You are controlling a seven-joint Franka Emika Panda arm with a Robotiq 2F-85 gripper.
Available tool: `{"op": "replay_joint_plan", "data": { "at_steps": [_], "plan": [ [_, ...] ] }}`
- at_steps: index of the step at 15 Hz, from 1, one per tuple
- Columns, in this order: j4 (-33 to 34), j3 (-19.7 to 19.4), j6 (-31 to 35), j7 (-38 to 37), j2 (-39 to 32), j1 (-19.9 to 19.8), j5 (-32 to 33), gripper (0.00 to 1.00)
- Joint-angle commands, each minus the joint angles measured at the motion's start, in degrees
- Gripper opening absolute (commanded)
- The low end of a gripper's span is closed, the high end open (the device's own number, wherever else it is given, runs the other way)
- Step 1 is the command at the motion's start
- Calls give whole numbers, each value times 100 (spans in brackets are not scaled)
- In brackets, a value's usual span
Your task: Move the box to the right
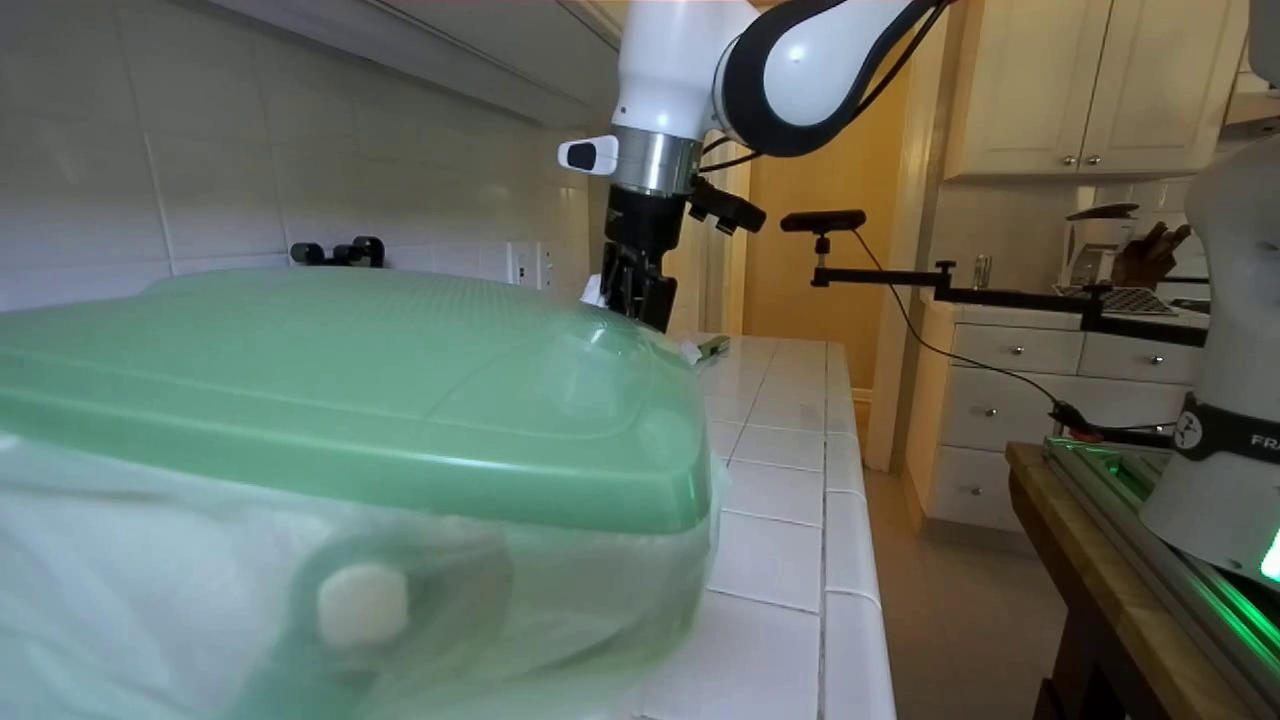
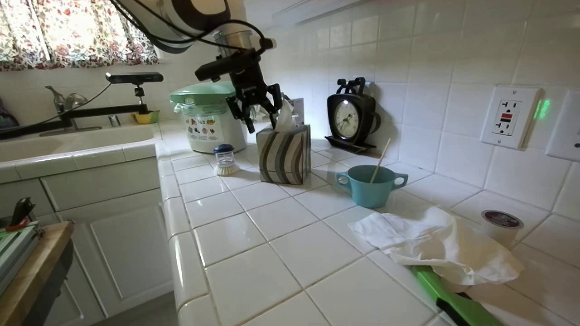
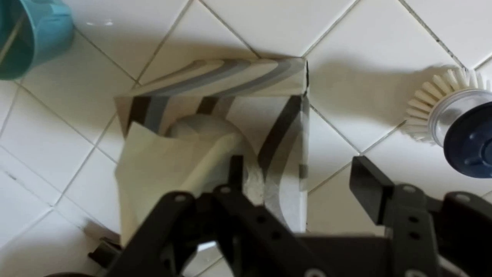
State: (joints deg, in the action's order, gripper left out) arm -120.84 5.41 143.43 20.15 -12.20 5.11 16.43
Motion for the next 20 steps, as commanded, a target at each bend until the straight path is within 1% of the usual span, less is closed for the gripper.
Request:
{"op": "replay_joint_plan", "data": {
  "at_steps": [1,4,5,6,7,8,10,12,13,14,18,20],
  "plan": [
    [10,-27,120,136,-60,-10,246,72],
    [18,-28,192,203,-124,-28,284,68],
    [24,-28,199,233,-147,-32,285,64],
    [27,-21,211,265,-167,-38,266,54],
    [31,-20,220,285,-182,-40,263,48],
    [35,-21,231,302,-184,-42,262,35],
    [46,-29,250,328,-163,-43,268,17],
    [26,-24,225,329,-95,-30,270,6],
    [16,-11,207,339,-65,-30,245,7],
    [-9,-5,173,317,-3,-22,243,5],
    [-147,10,13,145,331,23,251,6],
    [-251,67,-238,103,586,54,138,6]
  ]
}}
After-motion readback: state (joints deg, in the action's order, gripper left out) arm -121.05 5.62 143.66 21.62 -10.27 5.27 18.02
